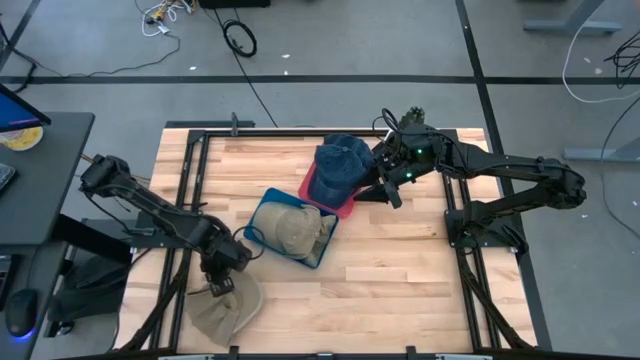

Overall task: Pick & Place hat
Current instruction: Put the brown cap into the blue bin

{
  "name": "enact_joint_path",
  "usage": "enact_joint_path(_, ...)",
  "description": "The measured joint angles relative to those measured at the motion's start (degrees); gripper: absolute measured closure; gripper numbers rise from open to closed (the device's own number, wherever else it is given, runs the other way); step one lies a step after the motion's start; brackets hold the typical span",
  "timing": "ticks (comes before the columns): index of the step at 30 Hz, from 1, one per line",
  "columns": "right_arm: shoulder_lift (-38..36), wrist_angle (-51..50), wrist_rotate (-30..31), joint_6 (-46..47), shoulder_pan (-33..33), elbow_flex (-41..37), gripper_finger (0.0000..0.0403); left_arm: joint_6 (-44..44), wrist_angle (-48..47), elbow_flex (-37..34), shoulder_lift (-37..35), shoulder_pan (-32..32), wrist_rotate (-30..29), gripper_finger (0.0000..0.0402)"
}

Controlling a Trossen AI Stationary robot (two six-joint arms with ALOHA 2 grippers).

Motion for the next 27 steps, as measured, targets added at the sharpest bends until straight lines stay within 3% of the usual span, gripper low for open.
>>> enact_joint_path(8,0.0,0.0,0.0,0.0,0.0,0.0,0.0134,0.3,-4.2,11.1,-7.2,0.0,-8.8,0.0388)
enact_joint_path(14,0.0,0.0,0.0,1.0,0.0,0.0,0.0134,1.4,-7.0,20.1,-11.7,0.0,-27.6,0.0388)
enact_joint_path(20,0.0,0.0,0.0,2.7,0.0,0.0,0.0134,15.8,-6.2,26.9,-13.5,0.0,-45.9,0.0388)
enact_joint_path(27,0.0,0.0,0.0,6.7,0.0,0.0,0.0134,33.8,-0.9,29.3,-13.5,0.0,-58.2,0.0388)
